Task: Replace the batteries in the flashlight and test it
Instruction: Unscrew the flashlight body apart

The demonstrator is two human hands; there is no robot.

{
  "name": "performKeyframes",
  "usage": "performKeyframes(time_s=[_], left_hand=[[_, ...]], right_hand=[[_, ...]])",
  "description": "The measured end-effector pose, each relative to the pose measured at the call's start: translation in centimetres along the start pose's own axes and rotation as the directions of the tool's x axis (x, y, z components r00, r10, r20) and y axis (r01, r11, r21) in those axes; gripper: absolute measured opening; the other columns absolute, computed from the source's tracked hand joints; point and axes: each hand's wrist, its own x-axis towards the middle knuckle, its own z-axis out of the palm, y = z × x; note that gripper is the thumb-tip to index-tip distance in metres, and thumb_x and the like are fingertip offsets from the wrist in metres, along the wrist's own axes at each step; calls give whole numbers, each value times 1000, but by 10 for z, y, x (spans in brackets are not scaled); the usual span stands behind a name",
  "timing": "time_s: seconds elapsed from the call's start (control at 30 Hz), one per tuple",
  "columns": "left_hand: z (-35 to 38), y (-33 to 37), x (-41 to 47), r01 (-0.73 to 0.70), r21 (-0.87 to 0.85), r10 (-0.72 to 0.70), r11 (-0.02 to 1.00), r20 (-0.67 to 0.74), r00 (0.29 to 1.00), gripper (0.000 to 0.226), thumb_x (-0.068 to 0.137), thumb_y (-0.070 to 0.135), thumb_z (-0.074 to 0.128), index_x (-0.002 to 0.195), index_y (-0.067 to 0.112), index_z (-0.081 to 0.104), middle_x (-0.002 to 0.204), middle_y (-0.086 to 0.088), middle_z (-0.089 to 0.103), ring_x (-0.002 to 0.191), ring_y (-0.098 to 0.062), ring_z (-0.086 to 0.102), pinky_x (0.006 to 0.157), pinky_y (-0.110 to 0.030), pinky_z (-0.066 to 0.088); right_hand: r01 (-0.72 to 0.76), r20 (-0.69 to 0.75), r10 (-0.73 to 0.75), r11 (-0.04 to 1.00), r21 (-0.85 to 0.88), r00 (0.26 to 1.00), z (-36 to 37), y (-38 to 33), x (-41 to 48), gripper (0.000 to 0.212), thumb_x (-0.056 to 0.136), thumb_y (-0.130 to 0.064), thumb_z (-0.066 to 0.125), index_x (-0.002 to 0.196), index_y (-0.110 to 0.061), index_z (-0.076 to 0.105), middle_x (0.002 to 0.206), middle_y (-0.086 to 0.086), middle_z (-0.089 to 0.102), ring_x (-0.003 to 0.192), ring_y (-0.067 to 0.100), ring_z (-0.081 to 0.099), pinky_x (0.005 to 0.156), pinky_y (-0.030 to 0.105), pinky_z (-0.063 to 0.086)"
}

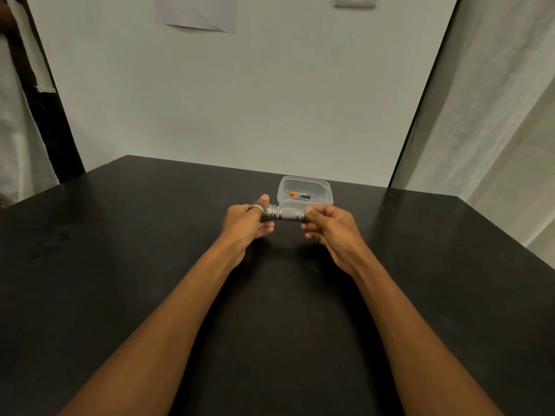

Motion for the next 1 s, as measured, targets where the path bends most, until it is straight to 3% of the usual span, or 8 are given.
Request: performKeyframes(time_s=[0.13,0.23,0.37,0.43,0.63,0.77,0.93,1.0], left_hand=[[0,1,-1,7,-1,-7,1000,1,1000,33,97,38,66,101,6,72,99,-13,74,76,-17,73,65,-24,61],[-1,1,-1,10,-2,-10,1000,-2,1000,35,97,38,66,103,5,71,100,-14,74,78,-18,74,68,-25,62],[0,0,0,-2,-12,2,1000,3,1000,35,96,38,67,100,4,71,98,-14,74,75,-18,73,69,-27,62],[0,0,0,-4,-6,4,1000,1,1000,35,97,39,67,100,4,71,98,-14,74,76,-19,73,71,-28,62],[0,1,-2,11,-5,-11,1000,5,1000,35,97,39,66,101,4,71,100,-15,74,79,-20,74,68,-26,61],[-1,1,-2,7,-7,-7,1000,5,1000,35,97,39,66,100,4,72,100,-16,74,76,-19,74,66,-24,60],[-1,0,-2,-6,-7,6,1000,3,1000,35,97,39,66,99,4,72,98,-15,75,72,-17,74,65,-25,60],[-1,0,-2,-11,-3,11,1000,0,1000,35,97,39,67,98,5,72,97,-15,75,70,-15,74,65,-24,60]], right_hand=[[39,37,-41,997,73,998,-2,-4,-2,18,90,1,71,104,-11,73,102,9,74,94,19,74,74,28,60],[30,34,-32,997,70,999,0,-4,-3,18,91,-3,71,108,-10,71,105,10,74,96,21,74,74,29,60],[-40,-21,40,999,7,999,3,-3,-2,28,98,-32,67,107,-5,71,86,10,73,68,13,70,62,24,58],[-26,-35,25,999,-37,999,3,-2,-1,26,99,-28,67,103,-3,72,79,8,71,62,10,67,58,23,56],[21,21,-22,998,61,1000,-2,-4,-3,18,91,-1,71,106,-11,74,109,9,76,95,20,75,72,27,60],[39,20,-41,998,55,999,-2,-4,-4,20,89,1,72,103,-13,74,108,8,74,98,21,73,73,29,60],[-33,-36,31,998,-54,999,3,-2,-2,27,97,-36,68,104,-10,73,84,7,73,65,12,68,60,23,56],[-31,-44,28,996,-86,999,3,-1,-2,28,99,-35,66,100,-8,74,74,6,72,59,10,65,56,22,54]])
